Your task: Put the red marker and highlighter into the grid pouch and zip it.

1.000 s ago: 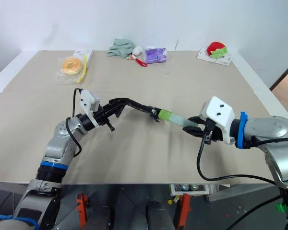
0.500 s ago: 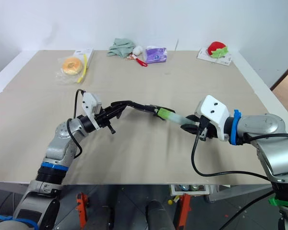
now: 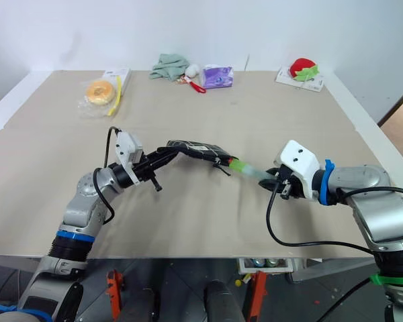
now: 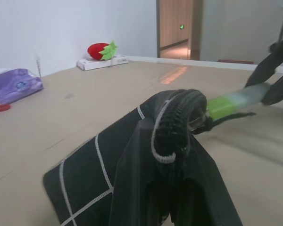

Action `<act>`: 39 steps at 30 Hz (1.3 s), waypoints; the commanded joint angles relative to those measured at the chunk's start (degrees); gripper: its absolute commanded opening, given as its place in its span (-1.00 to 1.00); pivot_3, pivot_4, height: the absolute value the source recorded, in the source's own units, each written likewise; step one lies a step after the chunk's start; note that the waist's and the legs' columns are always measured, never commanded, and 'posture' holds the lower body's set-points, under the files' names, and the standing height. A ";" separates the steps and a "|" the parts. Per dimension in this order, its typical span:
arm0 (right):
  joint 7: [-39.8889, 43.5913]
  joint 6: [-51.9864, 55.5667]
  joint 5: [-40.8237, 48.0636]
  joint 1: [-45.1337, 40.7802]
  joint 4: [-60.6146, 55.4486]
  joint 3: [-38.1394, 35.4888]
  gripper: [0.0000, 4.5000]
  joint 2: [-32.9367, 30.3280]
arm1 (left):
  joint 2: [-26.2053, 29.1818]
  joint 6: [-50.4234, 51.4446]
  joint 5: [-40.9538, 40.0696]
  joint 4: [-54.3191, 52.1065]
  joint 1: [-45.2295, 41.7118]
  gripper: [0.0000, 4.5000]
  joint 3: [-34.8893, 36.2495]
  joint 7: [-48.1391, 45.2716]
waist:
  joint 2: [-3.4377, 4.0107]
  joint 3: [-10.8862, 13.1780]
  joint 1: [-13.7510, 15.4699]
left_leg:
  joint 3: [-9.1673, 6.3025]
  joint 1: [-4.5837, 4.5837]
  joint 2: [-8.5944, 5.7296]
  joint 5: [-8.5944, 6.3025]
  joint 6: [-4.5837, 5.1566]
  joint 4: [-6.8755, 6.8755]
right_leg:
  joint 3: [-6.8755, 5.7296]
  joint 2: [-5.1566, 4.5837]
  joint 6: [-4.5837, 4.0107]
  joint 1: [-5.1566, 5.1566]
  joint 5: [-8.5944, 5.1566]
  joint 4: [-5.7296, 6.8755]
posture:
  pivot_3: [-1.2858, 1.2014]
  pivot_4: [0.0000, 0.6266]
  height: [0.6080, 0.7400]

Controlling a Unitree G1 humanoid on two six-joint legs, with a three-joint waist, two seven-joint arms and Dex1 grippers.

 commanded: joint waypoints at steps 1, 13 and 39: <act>-1.01 0.98 1.51 -2.48 -0.22 -1.63 -0.54 1.67 | 0.17 0.31 -1.37 -3.38 0.05 -1.00 -0.24 -1.11 | 0.00 0.00 -0.03 | 0.00 0.00 0.00 0.00 0.00 0.02 | 0.00 0.00 -0.01 0.01 0.01 0.00 | 0.03 -0.52 0.99; -4.40 7.04 3.91 -6.50 -2.43 0.22 -0.54 7.90 | -0.01 1.94 -1.25 -5.31 1.86 -1.00 -1.91 -2.36 | 0.00 0.00 0.05 | 0.00 -0.03 0.00 0.00 0.00 0.01 | 0.00 -0.01 0.00 0.00 0.00 -0.01 | 0.03 -0.52 0.99; 3.02 -16.88 -8.95 -12.80 -6.61 12.19 -0.54 10.79 | -0.53 2.43 -1.62 -3.40 0.55 -1.00 -1.08 -2.37 | 0.01 0.00 -0.02 | -0.01 0.00 0.01 0.00 0.00 0.00 | -0.02 0.01 -0.02 -0.02 0.01 0.00 | 0.03 -0.52 0.99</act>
